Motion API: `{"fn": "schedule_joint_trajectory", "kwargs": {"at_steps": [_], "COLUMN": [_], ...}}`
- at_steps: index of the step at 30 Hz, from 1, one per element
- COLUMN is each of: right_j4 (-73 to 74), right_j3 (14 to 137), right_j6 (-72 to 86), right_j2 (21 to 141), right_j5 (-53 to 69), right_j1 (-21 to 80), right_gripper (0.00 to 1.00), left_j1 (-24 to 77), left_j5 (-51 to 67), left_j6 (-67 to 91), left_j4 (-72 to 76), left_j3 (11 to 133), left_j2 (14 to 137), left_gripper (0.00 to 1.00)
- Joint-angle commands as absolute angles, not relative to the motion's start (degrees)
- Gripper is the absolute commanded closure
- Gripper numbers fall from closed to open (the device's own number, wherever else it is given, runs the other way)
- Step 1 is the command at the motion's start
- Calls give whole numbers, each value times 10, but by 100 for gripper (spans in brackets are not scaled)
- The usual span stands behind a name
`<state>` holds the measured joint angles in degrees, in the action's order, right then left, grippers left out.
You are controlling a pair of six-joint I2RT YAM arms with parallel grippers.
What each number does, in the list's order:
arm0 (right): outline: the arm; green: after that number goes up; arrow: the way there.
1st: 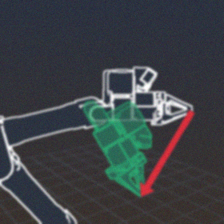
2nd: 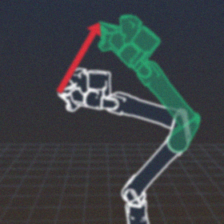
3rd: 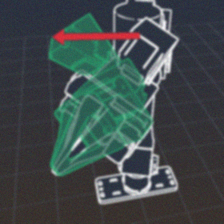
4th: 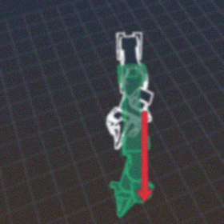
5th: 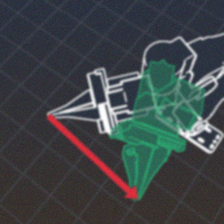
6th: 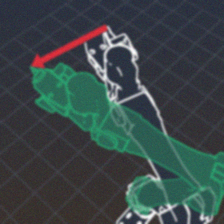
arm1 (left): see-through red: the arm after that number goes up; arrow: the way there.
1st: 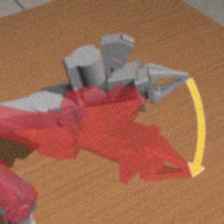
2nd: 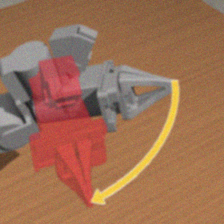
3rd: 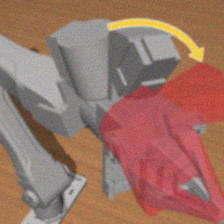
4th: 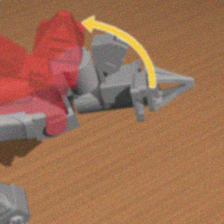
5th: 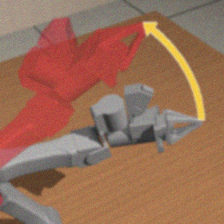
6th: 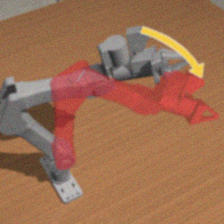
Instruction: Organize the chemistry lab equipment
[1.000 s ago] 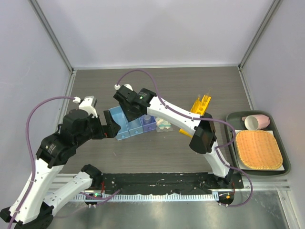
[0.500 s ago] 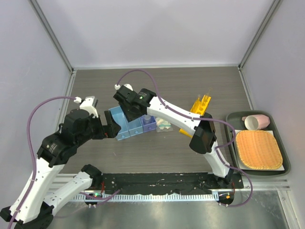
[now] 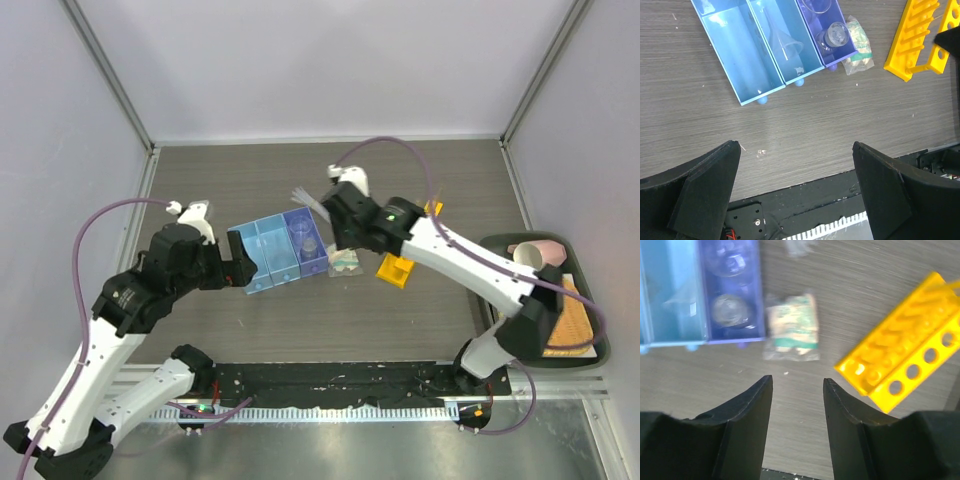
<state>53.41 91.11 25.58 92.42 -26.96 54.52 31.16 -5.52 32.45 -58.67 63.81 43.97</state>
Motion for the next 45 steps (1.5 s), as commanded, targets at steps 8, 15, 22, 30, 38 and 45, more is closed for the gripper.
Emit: {"fn": "schedule_joint_trajectory", "kwargs": {"at_steps": [8, 15, 22, 30, 38, 45], "right_j4": [319, 258, 236, 233, 241, 250], "right_j3": [719, 722, 745, 769, 751, 737], "right_j6": [287, 293, 292, 293, 291, 289], "right_j2": [891, 959, 1027, 1080, 1101, 1113], "right_j5": [-202, -137, -113, -97, -122, -150], "right_j1": [430, 396, 388, 388, 389, 391], "right_gripper": [38, 36, 36, 36, 48, 76], "left_j1": [312, 311, 311, 311, 312, 311], "left_j5": [-72, -54, -59, -55, -55, -55], "left_j6": [307, 309, 294, 286, 280, 281], "left_j4": [-572, -584, -603, -606, -604, -609], "left_j3": [671, 696, 719, 731, 727, 723], "left_j2": [443, 448, 452, 459, 453, 439], "left_gripper": [0, 0, 0, 0, 0, 0]}}
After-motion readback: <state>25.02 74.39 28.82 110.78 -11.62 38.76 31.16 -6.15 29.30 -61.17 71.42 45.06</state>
